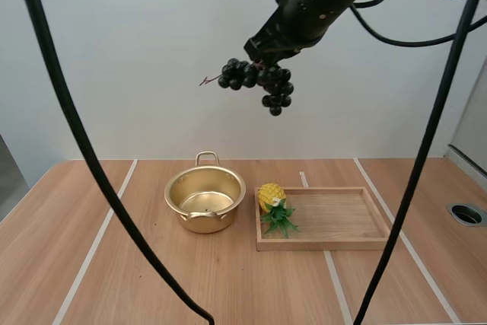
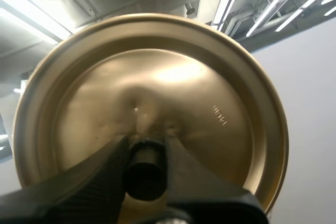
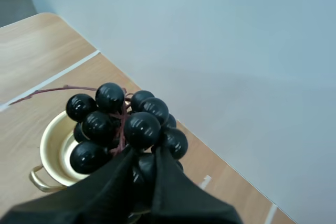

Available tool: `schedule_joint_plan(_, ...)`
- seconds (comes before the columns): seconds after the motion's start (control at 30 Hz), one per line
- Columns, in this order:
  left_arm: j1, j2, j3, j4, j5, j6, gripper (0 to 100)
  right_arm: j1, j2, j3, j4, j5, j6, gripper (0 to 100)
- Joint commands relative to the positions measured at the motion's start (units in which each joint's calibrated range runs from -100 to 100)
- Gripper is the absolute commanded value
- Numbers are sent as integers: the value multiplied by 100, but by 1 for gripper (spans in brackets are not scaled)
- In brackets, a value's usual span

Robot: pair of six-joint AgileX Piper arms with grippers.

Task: Open the pot, put the grape inside, and close it

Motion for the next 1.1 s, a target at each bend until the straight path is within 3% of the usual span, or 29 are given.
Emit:
schedule_joint_plan(0.0, 5, -39, -117, 13, -169, -15, 0, 209, 93, -98, -153, 0, 116, 0)
schedule_joint_plan(0.5, 5, -39, -175, 13, 12, -25, 0, 866, 739, -112, 9, -106, 134, 0)
schedule_joint_plan(1.07, 5, -39, -175, 13, 272, -25, 0, 872, 1540, -48, 98, -48, 97, 0)
